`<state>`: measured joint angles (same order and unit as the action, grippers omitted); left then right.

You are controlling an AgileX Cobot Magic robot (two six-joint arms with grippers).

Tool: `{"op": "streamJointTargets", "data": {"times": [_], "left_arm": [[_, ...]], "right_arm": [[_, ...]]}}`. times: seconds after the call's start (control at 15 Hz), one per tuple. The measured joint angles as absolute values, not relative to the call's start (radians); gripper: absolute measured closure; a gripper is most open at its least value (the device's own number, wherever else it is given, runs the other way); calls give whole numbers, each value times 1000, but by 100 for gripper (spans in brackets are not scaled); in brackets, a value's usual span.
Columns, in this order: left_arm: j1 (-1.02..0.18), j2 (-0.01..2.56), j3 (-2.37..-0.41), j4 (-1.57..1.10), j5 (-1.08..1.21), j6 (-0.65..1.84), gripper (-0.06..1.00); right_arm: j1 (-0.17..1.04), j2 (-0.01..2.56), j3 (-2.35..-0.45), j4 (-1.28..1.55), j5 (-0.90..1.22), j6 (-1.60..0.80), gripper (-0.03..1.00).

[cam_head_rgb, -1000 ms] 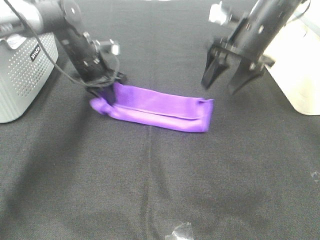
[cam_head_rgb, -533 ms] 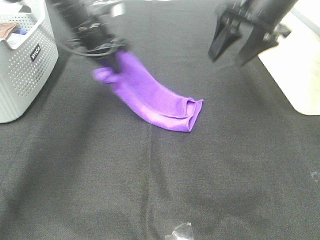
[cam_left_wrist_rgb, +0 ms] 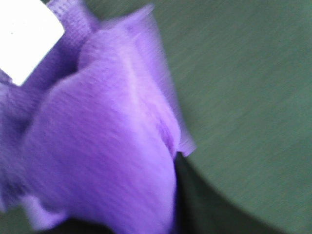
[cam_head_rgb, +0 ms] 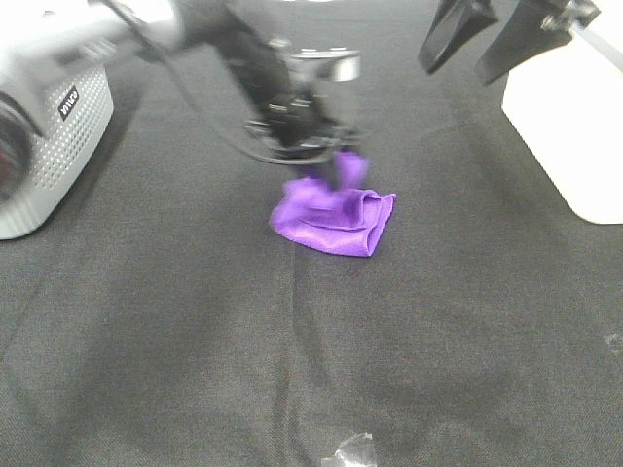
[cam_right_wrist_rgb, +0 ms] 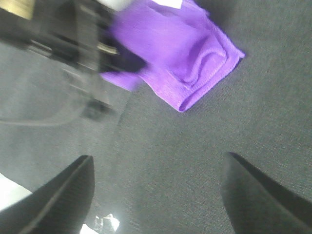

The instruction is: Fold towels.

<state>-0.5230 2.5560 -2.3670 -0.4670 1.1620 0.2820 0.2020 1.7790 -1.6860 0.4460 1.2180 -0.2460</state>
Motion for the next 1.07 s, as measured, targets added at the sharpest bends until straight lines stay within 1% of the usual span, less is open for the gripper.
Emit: {"op": "streamJointTargets", "data": {"times": [0.07, 0.13, 0.2, 0.27, 0.53, 0.67, 0.87, 1.07], "left_arm": [[-546, 2572, -2390, -513, 1147, 281, 52], [-570, 2578, -2398, -546, 1142, 281, 37], [-589, 2579, -2403, -567, 1142, 282, 27], [-600, 2580, -2416, -587, 1142, 285, 24], [-605, 2580, -2530, -604, 1151, 330, 22], [-605, 2580, -2619, -469, 1199, 320, 22], [-590, 2580, -2636, -229, 1212, 209, 22], [-540, 2580, -2636, -154, 1214, 173, 22]], "right_arm": [[202, 1768, -1686, 446, 1218, -245, 25], [202, 1760, -1686, 446, 1218, -243, 25], [202, 1752, -1686, 446, 1218, -242, 25], [202, 1744, -1686, 446, 1218, -242, 25], [202, 1719, -1686, 446, 1219, -242, 25], [202, 1718, -1686, 444, 1219, -242, 25], [202, 1718, -1686, 426, 1219, -242, 25], [202, 1718, -1686, 410, 1219, -242, 25]]}}
